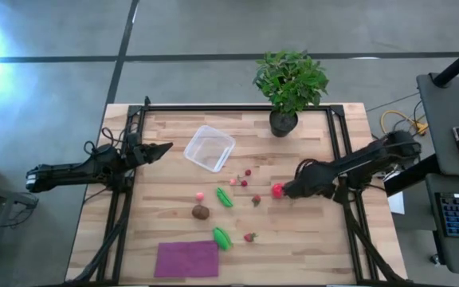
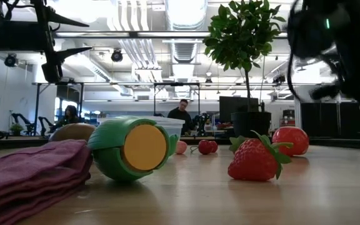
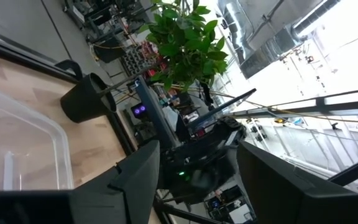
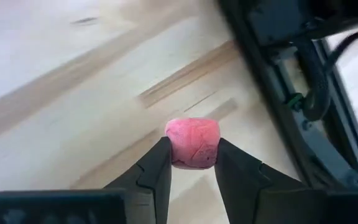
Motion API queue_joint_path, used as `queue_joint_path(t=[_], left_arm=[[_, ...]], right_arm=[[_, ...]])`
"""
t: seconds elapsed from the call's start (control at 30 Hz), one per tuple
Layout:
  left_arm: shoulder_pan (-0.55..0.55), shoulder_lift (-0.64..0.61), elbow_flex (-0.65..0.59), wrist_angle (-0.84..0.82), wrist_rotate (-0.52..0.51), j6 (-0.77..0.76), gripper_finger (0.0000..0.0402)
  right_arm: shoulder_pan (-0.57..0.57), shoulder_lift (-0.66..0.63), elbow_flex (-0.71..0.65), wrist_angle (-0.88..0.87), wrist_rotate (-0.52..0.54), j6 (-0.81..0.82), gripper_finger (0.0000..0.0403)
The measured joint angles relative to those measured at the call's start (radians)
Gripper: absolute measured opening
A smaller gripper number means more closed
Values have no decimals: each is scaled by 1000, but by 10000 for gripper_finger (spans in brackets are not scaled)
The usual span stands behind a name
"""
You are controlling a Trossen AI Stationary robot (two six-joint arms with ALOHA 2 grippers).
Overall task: Pick and placing Produce into tupperware
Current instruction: Put the right peach into the transparent bin
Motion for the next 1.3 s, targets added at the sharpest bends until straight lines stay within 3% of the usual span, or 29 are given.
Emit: queue_joint_path(t=[0.1, 0.23, 0.33, 0.4, 0.5, 0.6, 0.77, 1.0, 1.3], left_arm=[[0, 1, -1, -1, -1, 0, 201], [0, 10, -2, -2, -5, 0, 201], [0, 21, -2, -2, -19, 0, 201], [0, 26, -2, -2, -26, 0, 201], [0, 30, -2, -3, -26, 0, 201], [0, 29, -2, -2, -26, 0, 201], [0, 22, -2, -1, -24, 0, 201], [0, 1, 1, 1, 9, -3, 201], [0, -91, 2, 0, 51, -1, 201]], right_arm=[[1, -91, 79, 7, 99, -34, 106], [1, -172, 209, 86, 310, -187, 109], [0, -203, 286, 249, 487, -454, 109], [-10, -208, 316, 409, 536, -698, 110], [-34, -180, 329, 671, 484, -1126, 113], [-63, -106, 345, 762, 414, -1415, 113], [-161, 39, 378, 693, 384, -1491, 114], [-297, 264, 534, 819, 155, -1764, 118], [-376, 484, 759, 803, 85, -2008, 131]])
